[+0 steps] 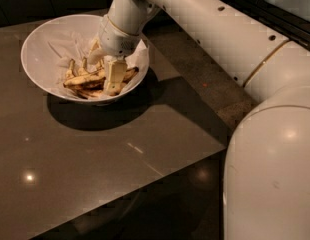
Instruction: Pick banana from white bowl
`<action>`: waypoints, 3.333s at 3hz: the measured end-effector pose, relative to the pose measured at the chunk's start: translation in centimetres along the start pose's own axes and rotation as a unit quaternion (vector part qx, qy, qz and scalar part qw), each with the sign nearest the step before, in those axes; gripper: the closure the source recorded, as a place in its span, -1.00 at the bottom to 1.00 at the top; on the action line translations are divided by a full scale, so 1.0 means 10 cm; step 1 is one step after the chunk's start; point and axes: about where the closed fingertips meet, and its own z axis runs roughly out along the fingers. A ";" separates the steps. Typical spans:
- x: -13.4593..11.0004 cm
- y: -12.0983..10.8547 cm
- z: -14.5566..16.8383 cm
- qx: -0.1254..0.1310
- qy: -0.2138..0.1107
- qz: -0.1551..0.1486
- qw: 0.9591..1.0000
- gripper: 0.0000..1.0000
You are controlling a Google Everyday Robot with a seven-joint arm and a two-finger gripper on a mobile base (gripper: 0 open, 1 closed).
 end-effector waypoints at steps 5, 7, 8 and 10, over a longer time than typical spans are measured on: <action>0.00 0.04 -0.24 0.027 0.013 -0.001 1.000 1.00; -0.28 0.05 -0.67 0.094 -0.007 -0.024 0.995 1.00; -0.28 0.05 -0.67 0.095 -0.007 -0.024 0.995 1.00; -0.54 0.55 -0.77 0.087 -0.027 0.013 0.996 1.00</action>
Offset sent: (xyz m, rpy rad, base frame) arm 0.0020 -0.0259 0.0117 -0.0120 -0.0275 -0.0389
